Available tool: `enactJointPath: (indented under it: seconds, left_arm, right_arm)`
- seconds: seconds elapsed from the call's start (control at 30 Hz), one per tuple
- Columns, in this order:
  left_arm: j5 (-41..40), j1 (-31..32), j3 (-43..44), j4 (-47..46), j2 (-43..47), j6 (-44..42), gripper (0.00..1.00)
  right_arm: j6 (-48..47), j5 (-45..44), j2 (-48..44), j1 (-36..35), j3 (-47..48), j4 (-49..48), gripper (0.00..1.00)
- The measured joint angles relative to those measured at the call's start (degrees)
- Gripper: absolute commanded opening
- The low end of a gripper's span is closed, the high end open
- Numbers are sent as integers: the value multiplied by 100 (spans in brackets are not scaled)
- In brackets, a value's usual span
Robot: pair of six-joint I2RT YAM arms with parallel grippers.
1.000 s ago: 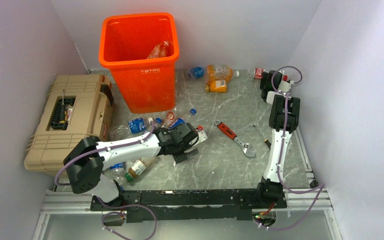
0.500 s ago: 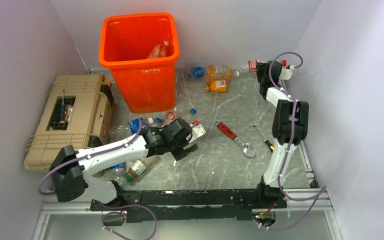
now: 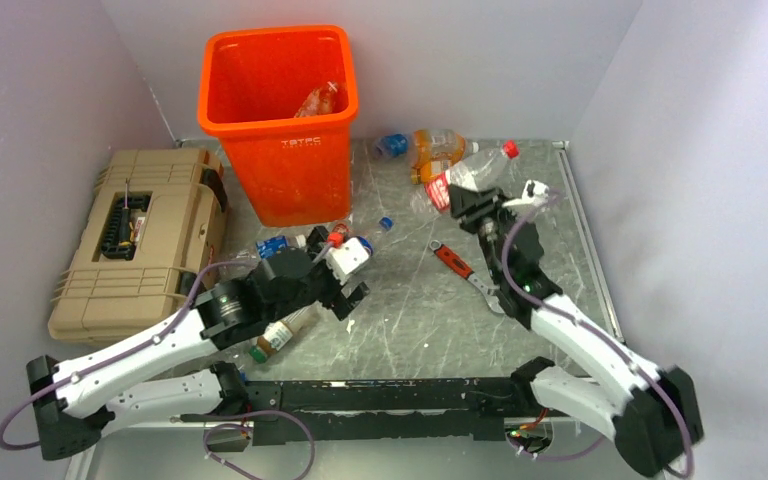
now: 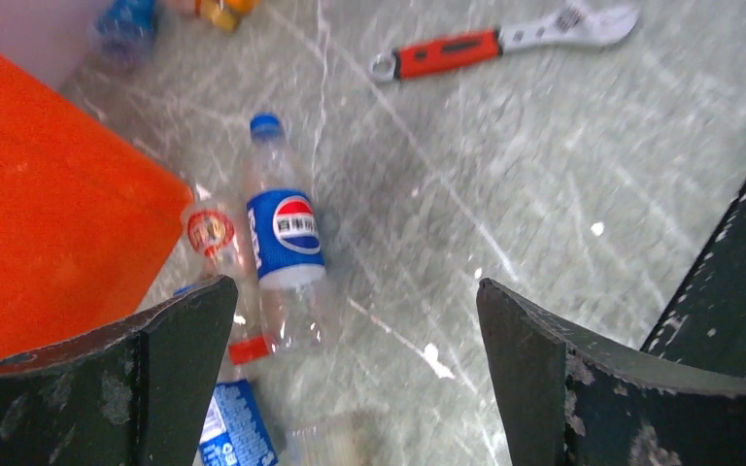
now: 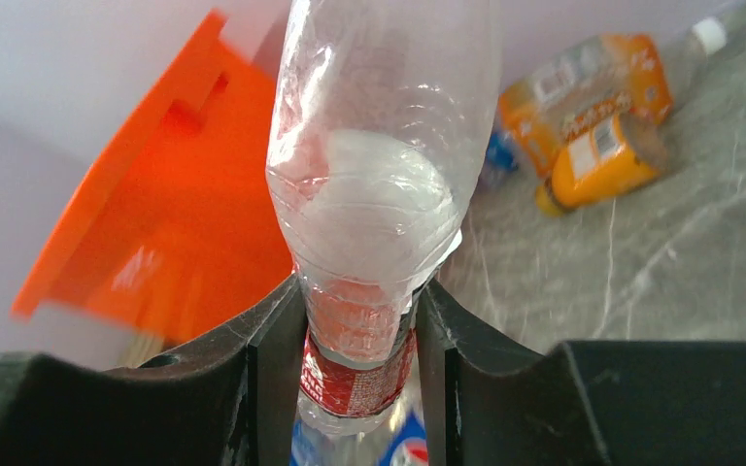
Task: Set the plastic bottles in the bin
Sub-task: Pick up the plastic bottle from the corner of the board, then place the plastic bottle in the trash bin.
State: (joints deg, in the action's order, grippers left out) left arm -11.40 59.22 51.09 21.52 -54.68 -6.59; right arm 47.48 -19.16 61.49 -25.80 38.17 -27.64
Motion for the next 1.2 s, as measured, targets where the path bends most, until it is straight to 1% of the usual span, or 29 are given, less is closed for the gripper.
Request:
enactJointPath:
  seconds: [0.1,0.17,0.3,0.4,0.47,0.6,0.7,0.8,0.97,1.2]
  left_arm:
    - [256,0,-236,-404,525,-4,100]
    - [417,0,-315,-568,835,0,100]
    - [815,0,-380,-901,1110,52,99]
    - [1117,-13,-372,-1130,1073,225,100]
    - [1335,-42,-289,-1209,927,450,99]
    - [1657,-90,111,-1320,483,942,99]
    - [1902,-114,299,-1711,234,1351,100]
    - [2087,-114,481,-2120,-13,1720,100]
    - [2000,-114,1023,-2173,-459,1998,100]
    - [1851,-114,1648,-1943,-1156,2398,100]
  right_arm:
    - [-514,22,-1178,-514,-643,396,31]
    - [-802,289,-1770,-693,-844,658,31]
    - [-1373,1252,-2734,-914,-1078,1394,31]
    - [-1681,2024,-3185,-955,-1165,1967,33]
    - [-1878,2594,-3394,-964,-1167,2354,33]
    - [-2159,3228,-3471,-988,-1161,2833,29]
    - [-2339,3633,-3318,-1029,-1121,3123,27]
    - [-2446,3899,-3174,-1158,-1117,3185,26]
    - [-2546,4205,-3161,-1322,-1117,3206,26]
    - [-2605,4369,-3198,-1423,-1117,3189,24]
